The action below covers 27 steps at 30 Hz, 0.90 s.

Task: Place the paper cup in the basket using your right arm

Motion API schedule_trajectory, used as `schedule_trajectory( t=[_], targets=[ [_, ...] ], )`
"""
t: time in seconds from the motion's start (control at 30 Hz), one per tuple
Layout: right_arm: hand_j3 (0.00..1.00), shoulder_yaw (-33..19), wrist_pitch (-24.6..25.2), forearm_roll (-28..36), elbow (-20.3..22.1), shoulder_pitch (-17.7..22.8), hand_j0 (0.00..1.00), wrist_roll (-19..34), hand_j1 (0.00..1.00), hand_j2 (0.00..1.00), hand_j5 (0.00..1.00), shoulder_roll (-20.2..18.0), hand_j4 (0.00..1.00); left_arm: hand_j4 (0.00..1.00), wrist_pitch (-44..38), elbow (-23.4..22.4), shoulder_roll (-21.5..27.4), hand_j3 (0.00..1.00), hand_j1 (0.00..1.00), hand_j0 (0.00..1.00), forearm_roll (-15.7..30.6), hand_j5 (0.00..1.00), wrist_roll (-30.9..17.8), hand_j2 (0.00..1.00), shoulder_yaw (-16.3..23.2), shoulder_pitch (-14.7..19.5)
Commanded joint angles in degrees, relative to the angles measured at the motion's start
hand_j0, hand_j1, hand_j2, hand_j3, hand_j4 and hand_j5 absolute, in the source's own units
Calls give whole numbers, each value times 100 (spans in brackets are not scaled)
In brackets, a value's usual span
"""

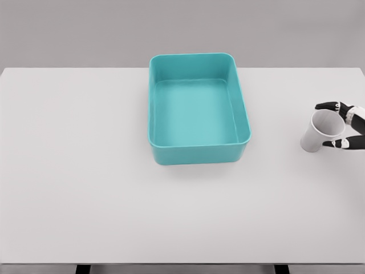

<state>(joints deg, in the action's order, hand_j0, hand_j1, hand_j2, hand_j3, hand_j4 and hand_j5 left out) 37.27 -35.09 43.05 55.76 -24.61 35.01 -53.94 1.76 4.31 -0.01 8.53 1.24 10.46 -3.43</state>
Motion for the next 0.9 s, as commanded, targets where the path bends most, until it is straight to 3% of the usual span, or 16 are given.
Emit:
schedule_trajectory(
  t=[0.0,0.2,0.3,0.43,0.87],
  targets=[
    [72,-97,9,46,14,0,72,-1,72,72,72,-20,72,100,0,-1,1,100,100,100,0,100,-1,100,0,0],
    [72,-431,9,81,49,0,72,-1,72,72,72,-11,72,100,0,-1,1,100,100,100,0,100,-1,100,0,0],
    [72,-668,9,90,312,-18,72,-1,72,72,72,50,72,100,0,-1,1,100,100,100,0,100,-1,100,0,0],
    [72,-668,9,90,488,-202,72,-1,72,72,72,85,72,100,0,-1,1,100,100,100,0,100,-1,100,0,0],
    [72,-624,9,37,690,-817,72,-1,72,72,72,753,72,100,0,-1,1,100,100,100,0,100,-1,100,0,0]
  ],
)
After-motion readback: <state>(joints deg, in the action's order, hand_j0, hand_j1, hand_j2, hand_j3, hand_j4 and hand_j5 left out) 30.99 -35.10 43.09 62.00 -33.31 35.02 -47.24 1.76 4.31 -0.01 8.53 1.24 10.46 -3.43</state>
